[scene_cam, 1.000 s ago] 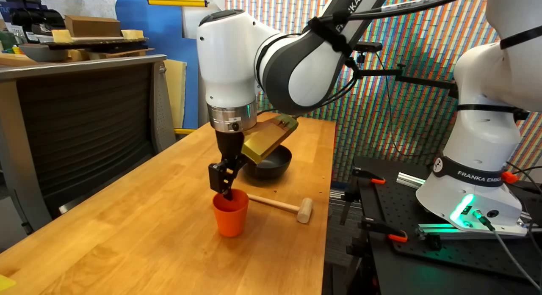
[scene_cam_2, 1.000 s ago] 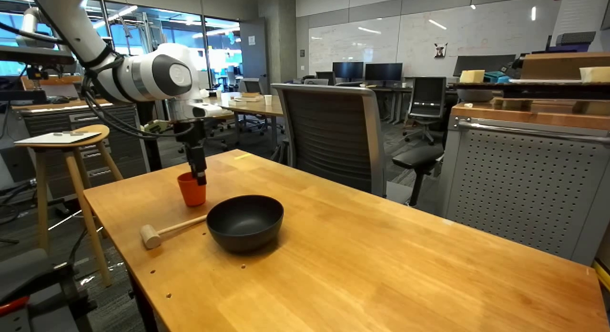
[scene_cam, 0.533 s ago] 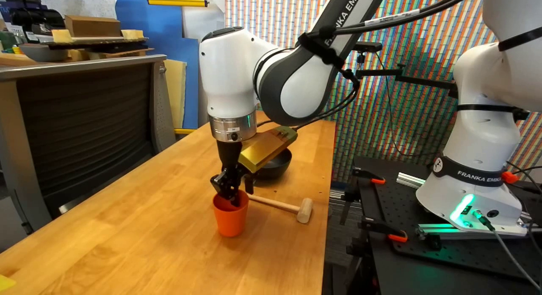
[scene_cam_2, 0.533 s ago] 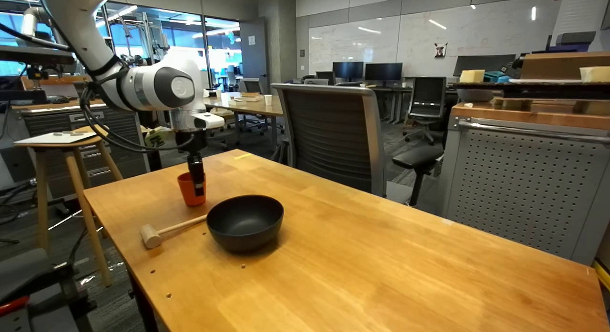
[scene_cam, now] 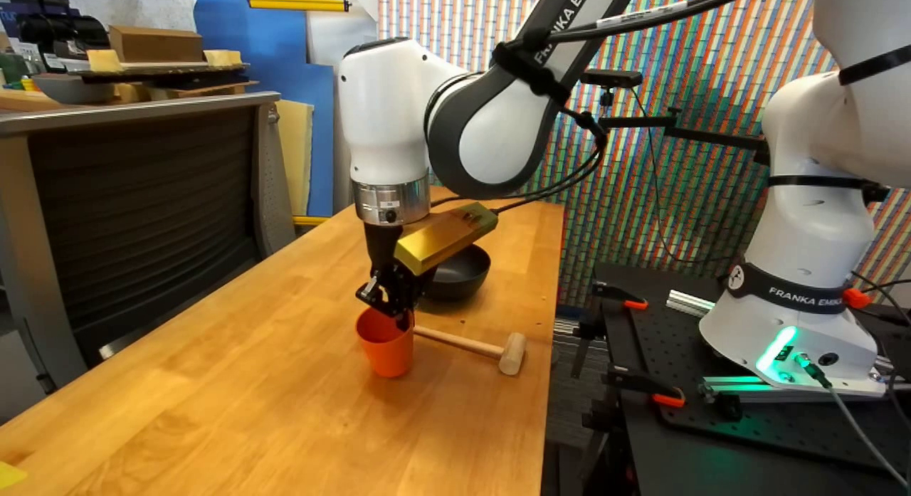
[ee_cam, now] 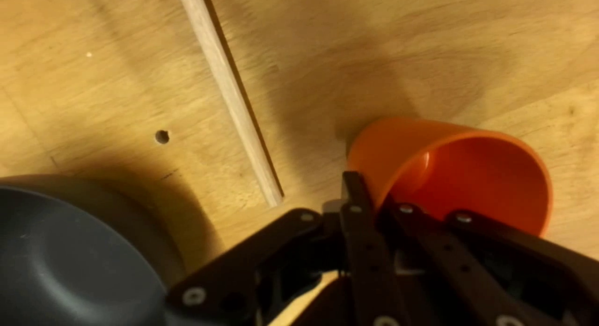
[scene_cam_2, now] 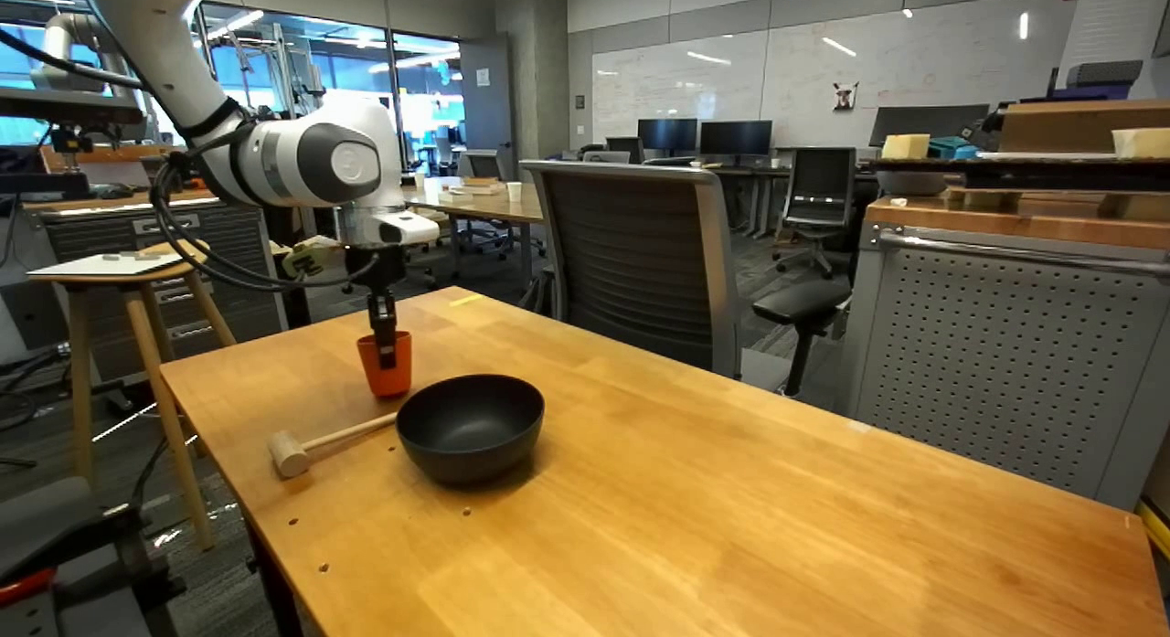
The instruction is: Pick up the orange cup and put it in the black bowl.
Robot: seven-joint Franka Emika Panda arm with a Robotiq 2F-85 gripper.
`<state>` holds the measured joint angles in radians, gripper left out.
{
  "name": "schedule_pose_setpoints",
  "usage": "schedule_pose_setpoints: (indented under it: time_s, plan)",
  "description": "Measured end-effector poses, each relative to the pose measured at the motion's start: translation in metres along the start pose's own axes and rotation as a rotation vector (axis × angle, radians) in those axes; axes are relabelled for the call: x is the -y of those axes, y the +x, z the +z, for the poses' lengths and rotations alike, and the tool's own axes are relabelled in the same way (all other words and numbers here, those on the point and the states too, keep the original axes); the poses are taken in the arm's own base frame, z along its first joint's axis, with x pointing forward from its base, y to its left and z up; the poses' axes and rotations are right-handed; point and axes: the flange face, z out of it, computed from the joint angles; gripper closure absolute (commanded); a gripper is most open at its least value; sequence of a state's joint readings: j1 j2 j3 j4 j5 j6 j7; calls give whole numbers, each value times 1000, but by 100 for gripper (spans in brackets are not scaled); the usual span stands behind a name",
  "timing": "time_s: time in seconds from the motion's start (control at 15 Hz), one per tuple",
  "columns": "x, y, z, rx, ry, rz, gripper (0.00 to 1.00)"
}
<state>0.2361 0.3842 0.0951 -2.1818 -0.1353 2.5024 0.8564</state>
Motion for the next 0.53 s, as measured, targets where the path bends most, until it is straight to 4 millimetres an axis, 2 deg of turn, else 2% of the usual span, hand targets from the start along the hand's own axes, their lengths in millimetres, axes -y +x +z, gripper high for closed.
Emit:
schedule_pose_setpoints:
  time_s: [0.13,0.27,0.4,0.53]
  plan:
    - [-14,11,-6,-9,-1,43,99]
    - [-38,26,-19,-42,-11,110,99]
    - [-67,40,-45,-126,-38,168,99]
    - [-95,46,-80,-224,-68,220,99]
